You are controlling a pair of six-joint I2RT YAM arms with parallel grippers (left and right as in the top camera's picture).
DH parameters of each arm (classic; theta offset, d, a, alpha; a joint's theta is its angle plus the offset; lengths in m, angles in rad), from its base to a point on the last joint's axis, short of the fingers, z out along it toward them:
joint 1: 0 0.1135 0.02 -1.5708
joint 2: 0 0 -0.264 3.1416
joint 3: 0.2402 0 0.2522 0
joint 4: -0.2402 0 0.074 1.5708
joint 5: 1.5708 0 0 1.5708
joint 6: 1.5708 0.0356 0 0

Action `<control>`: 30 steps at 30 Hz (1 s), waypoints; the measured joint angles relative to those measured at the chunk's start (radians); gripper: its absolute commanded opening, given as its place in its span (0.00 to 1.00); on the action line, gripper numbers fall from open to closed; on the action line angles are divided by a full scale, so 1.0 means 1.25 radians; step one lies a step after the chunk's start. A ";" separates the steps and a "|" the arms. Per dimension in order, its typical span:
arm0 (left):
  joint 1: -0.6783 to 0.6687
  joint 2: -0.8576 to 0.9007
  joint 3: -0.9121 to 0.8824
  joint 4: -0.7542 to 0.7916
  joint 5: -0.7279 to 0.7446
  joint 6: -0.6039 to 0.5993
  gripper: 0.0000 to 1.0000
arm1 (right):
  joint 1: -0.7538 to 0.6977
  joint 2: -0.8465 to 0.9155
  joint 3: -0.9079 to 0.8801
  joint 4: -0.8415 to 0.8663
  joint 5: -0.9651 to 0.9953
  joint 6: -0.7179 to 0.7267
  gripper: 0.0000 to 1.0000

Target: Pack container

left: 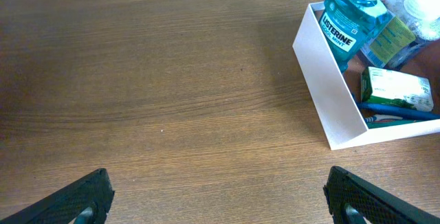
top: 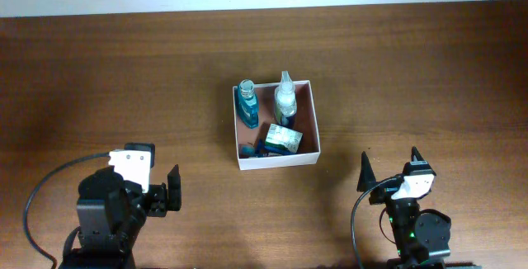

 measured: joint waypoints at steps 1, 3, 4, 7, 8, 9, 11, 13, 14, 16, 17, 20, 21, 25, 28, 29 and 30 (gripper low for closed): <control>0.000 0.000 0.000 -0.001 0.000 0.000 0.99 | 0.000 0.000 0.000 0.000 0.000 0.000 0.98; 0.000 -0.002 0.000 -0.016 0.000 0.000 0.99 | 0.000 0.000 0.000 0.000 0.000 0.000 0.98; 0.000 -0.006 -0.001 -0.017 0.000 0.000 0.99 | 0.000 0.000 0.000 0.000 0.000 0.000 0.98; 0.000 -0.050 -0.024 -0.013 0.000 0.000 0.99 | 0.000 0.000 0.000 0.000 0.000 -0.001 0.98; 0.000 -0.076 -0.046 -0.011 0.000 0.000 0.99 | 0.000 0.000 0.000 0.000 0.000 0.000 0.98; 0.000 -0.105 -0.076 -0.011 0.000 0.000 0.99 | 0.000 0.000 0.000 0.000 -0.001 0.000 0.98; 0.000 -0.165 -0.146 0.000 0.000 0.000 0.99 | 0.000 0.000 0.000 -0.001 -0.003 0.000 0.98; 0.000 -0.226 -0.223 0.041 0.000 0.000 0.99 | 0.000 -0.001 0.000 -0.001 -0.003 0.000 0.98; 0.000 -0.252 -0.258 0.067 0.000 0.000 0.99 | 0.000 -0.001 0.000 -0.001 -0.004 0.000 0.98; 0.000 -0.314 -0.333 0.147 0.000 0.000 0.99 | 0.000 -0.001 0.000 -0.001 -0.003 -0.001 0.98; 0.000 -0.331 -0.353 0.174 0.000 0.000 0.99 | 0.000 -0.001 0.000 -0.001 -0.004 0.000 0.98; 0.000 -0.391 -0.443 0.350 0.000 0.000 1.00 | 0.000 -0.001 0.000 -0.002 -0.006 -0.001 0.98; 0.000 -0.405 -0.470 0.403 0.000 0.000 0.99 | 0.000 -0.001 0.000 -0.002 -0.006 0.000 0.98; 0.000 -0.430 -0.587 0.687 0.000 0.000 0.99 | 0.000 -0.001 0.000 -0.002 -0.006 -0.001 0.98; 0.000 -0.447 -0.612 0.749 0.000 0.000 0.99 | 0.000 -0.001 0.000 -0.002 -0.006 -0.001 0.98; 0.000 -0.456 -0.612 0.756 0.000 0.001 0.99 | 0.000 -0.001 0.000 -0.002 -0.006 -0.001 0.98; 0.000 -0.464 -0.612 0.752 0.000 0.002 0.99 | 0.000 -0.001 0.000 -0.002 -0.006 -0.001 0.98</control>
